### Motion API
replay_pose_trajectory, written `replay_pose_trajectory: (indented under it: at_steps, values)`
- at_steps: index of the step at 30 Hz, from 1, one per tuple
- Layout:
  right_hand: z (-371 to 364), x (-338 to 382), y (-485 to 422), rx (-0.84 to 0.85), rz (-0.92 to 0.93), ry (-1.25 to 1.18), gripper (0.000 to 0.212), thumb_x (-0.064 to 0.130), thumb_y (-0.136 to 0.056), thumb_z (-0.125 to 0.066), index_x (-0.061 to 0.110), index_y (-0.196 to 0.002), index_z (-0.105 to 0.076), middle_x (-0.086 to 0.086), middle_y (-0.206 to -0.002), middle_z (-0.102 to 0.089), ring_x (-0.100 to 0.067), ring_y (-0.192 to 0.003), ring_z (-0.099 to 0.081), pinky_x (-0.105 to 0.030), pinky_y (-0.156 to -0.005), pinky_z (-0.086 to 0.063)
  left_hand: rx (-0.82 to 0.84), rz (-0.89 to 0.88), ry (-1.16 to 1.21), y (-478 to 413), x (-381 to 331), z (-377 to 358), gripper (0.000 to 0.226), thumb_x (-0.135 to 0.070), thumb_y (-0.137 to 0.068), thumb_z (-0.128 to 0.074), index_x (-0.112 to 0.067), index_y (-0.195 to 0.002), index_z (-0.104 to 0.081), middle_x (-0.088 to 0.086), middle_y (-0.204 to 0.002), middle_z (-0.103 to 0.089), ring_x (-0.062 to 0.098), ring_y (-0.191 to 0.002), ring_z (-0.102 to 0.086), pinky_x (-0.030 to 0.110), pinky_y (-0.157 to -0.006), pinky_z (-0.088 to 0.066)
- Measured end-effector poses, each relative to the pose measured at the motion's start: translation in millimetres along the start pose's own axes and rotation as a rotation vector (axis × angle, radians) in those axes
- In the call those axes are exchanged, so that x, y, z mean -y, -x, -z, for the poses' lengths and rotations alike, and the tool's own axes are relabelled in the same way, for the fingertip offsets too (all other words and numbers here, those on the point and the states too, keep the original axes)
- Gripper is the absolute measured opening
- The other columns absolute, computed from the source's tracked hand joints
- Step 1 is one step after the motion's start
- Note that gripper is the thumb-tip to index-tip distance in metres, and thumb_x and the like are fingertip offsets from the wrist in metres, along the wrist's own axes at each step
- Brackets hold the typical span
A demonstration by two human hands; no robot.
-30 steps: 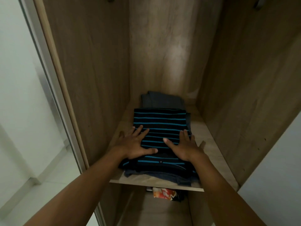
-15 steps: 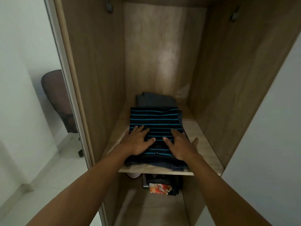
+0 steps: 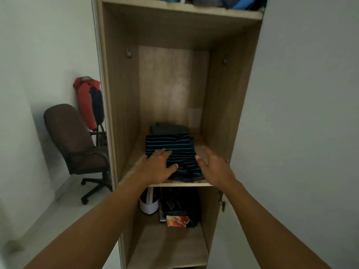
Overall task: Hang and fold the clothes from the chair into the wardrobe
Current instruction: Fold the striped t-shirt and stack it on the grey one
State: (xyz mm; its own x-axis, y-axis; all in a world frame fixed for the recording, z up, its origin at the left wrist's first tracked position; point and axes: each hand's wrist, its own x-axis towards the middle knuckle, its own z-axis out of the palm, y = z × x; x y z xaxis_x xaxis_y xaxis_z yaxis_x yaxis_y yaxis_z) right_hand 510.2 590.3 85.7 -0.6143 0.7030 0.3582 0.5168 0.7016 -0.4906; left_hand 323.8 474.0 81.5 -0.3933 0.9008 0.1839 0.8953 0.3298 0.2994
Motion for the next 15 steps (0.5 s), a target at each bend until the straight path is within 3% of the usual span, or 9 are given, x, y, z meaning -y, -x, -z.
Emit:
replay_pose_trajectory:
  at_steps: [3, 6, 15]
  values:
    - [37.8, 1.7, 30.8, -0.033, 0.028, -0.046, 0.061, 0.052, -0.102, -0.037, 0.024, -0.155, -0.028, -0.006, -0.155, -0.041, -0.027, -0.139, -0.043, -0.052, -0.113, -0.034, -0.041, -0.02, 0.004, 28.3, -34.2, 17.9, 0.074, -0.061, -0.096, -0.043, -0.025, -0.157, -0.02, 0.002, -0.165, -0.017, 0.021, -0.151, -0.017, 0.054, -0.119, -0.019]
    - [84.2, 3.0, 66.4, -0.09, 0.05, -0.016, 0.061, 0.052, -0.101, -0.039, 0.026, -0.155, -0.028, -0.004, -0.156, -0.039, -0.025, -0.141, -0.04, -0.054, -0.112, -0.035, -0.074, -0.033, 0.014, 62.3, -76.8, 35.3, 0.077, -0.059, -0.095, -0.048, -0.025, -0.157, -0.018, 0.001, -0.165, -0.015, 0.02, -0.151, -0.017, 0.054, -0.119, -0.019]
    - [208.0, 14.9, 208.3, -0.244, 0.202, 0.076, 0.056, 0.051, -0.102, -0.039, 0.029, -0.152, -0.031, 0.003, -0.156, -0.039, -0.019, -0.141, -0.04, -0.046, -0.114, -0.037, -0.174, -0.12, 0.157, 176.6, -235.3, 50.8, 0.079, -0.052, -0.092, -0.058, -0.026, -0.157, -0.02, -0.002, -0.164, -0.02, 0.019, -0.149, -0.023, 0.049, -0.119, -0.027]
